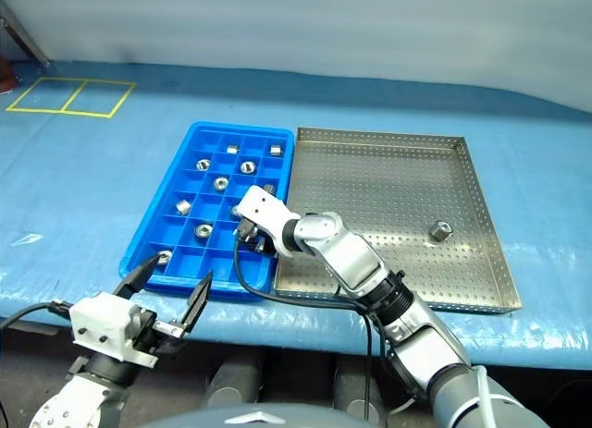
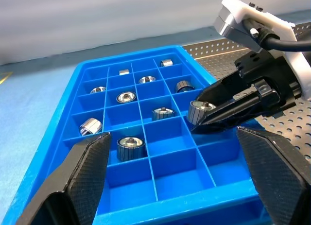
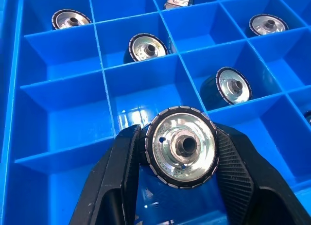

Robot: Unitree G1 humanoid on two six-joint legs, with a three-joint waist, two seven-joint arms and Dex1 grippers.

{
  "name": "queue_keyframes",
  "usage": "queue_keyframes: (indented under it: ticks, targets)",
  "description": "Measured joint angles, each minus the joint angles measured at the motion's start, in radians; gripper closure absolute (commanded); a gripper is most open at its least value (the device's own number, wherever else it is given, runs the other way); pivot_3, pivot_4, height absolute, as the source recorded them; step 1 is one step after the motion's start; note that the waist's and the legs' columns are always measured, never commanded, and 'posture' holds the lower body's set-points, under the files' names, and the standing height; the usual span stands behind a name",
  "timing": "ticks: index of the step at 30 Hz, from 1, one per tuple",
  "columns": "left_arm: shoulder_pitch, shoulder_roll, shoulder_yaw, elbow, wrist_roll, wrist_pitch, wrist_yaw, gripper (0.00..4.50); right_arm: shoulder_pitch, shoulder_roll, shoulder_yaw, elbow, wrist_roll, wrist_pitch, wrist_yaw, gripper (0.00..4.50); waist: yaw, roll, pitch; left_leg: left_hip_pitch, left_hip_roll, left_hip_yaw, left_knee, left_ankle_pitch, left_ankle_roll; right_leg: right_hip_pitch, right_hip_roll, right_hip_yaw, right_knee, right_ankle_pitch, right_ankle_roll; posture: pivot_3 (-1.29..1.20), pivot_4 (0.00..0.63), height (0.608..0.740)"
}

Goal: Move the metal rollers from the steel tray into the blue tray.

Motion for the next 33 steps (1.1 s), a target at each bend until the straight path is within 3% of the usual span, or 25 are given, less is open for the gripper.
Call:
queue_keyframes:
  ticks: [5, 10, 13, 19, 24, 33]
  targets:
    - [-0.038, 0.021, -0.003, 0.007, -0.009, 0.011, -0.021, 0.00, 0.020, 0.004, -0.002, -0.021, 0.001, 0.009, -0.002, 0.01, 0.000, 0.000, 0.000, 0.001, 0.000, 0.000, 0.001, 0.000, 0.000, 0.001, 0.000, 0.000, 0.000, 0.000, 0.000, 0.24, 0.150, 0.740]
    - [-0.092, 0.043, -0.003, 0.031, -0.030, 0.041, -0.045, 0.00, 0.072, 0.043, -0.069, -0.055, 0.007, 0.025, -0.067, 0.01, -0.002, 0.000, -0.001, 0.001, 0.000, 0.000, 0.002, 0.000, 0.000, 0.002, 0.000, 0.000, 0.000, 0.000, 0.000, 0.16, 0.150, 0.740]
    - [-0.147, 0.063, -0.003, 0.036, -0.049, 0.062, -0.067, 0.00, 0.117, 0.094, -0.209, -0.064, 0.028, 0.039, -0.155, 0.01, -0.010, 0.000, -0.001, 0.001, 0.000, 0.000, 0.003, 0.000, 0.000, 0.003, 0.000, 0.000, 0.000, 0.000, 0.000, 0.09, 0.150, 0.740]
    - [-0.264, 0.104, -0.014, 0.098, -0.089, 0.104, -0.119, 0.00, 0.178, 0.177, -0.463, -0.074, 0.036, -0.021, -0.360, 0.01, -0.076, 0.001, -0.001, 0.002, 0.000, 0.000, 0.001, 0.000, 0.000, 0.002, 0.000, 0.001, 0.002, 0.000, 0.000, 0.00, 0.150, 0.740]
    - [-0.361, 0.131, -0.033, 0.145, -0.118, 0.130, -0.164, 0.00, 0.233, 0.217, -0.555, -0.073, -0.005, -0.127, -0.515, 0.01, -0.128, 0.001, -0.002, 0.002, 0.000, 0.000, 0.001, 0.000, 0.000, 0.003, 0.001, 0.001, 0.002, 0.001, 0.001, -0.08, 0.150, 0.740]
    - [-0.437, 0.149, -0.080, 0.192, -0.140, 0.151, -0.214, 0.00, 0.297, 0.246, -0.608, -0.030, -0.098, -0.284, -0.709, 0.01, -0.193, 0.002, -0.002, 0.005, 0.000, 0.001, 0.002, 0.000, 0.000, 0.005, 0.001, 0.003, 0.002, 0.002, 0.002, -0.13, 0.150, 0.740]
